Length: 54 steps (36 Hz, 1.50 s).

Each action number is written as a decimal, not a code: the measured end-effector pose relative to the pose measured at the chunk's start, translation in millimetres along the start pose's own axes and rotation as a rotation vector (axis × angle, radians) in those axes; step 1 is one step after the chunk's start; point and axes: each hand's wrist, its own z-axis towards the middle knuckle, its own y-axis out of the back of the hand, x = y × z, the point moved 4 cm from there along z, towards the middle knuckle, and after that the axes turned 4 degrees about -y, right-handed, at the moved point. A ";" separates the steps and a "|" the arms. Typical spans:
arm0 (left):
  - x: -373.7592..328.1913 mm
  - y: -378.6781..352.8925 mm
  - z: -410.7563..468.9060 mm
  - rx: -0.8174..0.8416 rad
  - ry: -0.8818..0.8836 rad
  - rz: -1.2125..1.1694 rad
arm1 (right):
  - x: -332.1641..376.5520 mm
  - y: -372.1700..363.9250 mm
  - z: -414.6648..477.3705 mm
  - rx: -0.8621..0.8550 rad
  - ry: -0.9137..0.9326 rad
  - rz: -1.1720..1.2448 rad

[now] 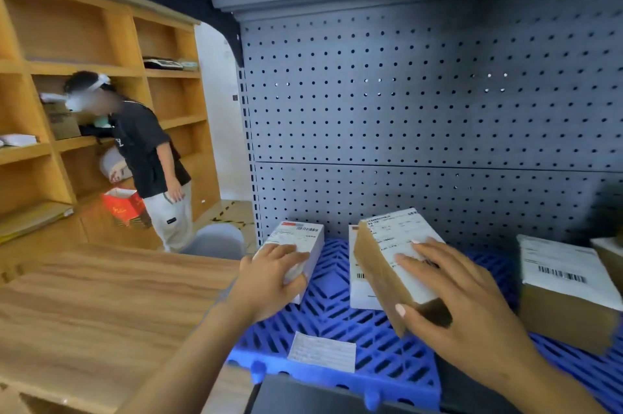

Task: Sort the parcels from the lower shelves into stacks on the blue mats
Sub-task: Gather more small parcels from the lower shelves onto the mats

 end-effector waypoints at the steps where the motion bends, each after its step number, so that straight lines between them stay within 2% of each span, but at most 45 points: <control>1: 0.6 -0.4 0.5 0.006 -0.011 -0.001 | 1.6 -0.3 -0.6 -0.004 -0.003 -0.009; 7: -16.1 5.8 -0.5 0.073 -0.041 0.009 | 9.6 0.0 -6.1 -0.027 -0.057 -0.022; 10: -44.0 20.3 2.5 -0.023 -0.178 0.004 | 14.0 3.8 -9.3 -0.055 -0.057 -0.037; 12: -68.4 32.2 3.0 -0.091 -0.316 -0.105 | 15.6 8.8 -12.1 -0.091 -0.061 -0.042; 16: -118.6 45.5 -3.0 -0.071 -0.527 -0.366 | 15.0 29.6 -20.0 -0.205 -0.080 -0.046; 19: -145.4 43.9 -6.2 -0.055 -0.589 -0.470 | 9.7 48.3 -29.9 -0.254 -0.101 -0.055; 21: -161.1 41.4 -6.4 -0.072 -0.630 -0.440 | 4.4 60.7 -35.9 -0.271 -0.111 -0.078; 26: -202.9 36.3 2.3 -0.194 -0.695 -0.435 | -16.3 86.5 -42.9 -0.300 -0.141 -0.142; 31: -245.5 30.2 19.8 -0.200 -0.672 -0.581 | -48.8 106.2 -40.9 -0.315 -0.145 -0.155; 36: -285.3 18.5 36.2 -0.183 -0.637 -0.622 | -93.8 120.4 -37.9 -0.272 -0.165 -0.164; 42: -311.9 5.3 56.5 -0.184 -0.569 -0.606 | -131.8 125.1 -29.8 -0.213 -0.136 -0.177; 47: -322.3 -0.6 65.7 -0.170 -0.500 -0.582 | -151.9 125.3 -23.4 -0.085 -0.133 -0.146; 54: -322.7 5.9 66.8 -0.271 -0.445 -0.453 | -160.5 135.3 -24.1 -0.038 -0.092 -0.134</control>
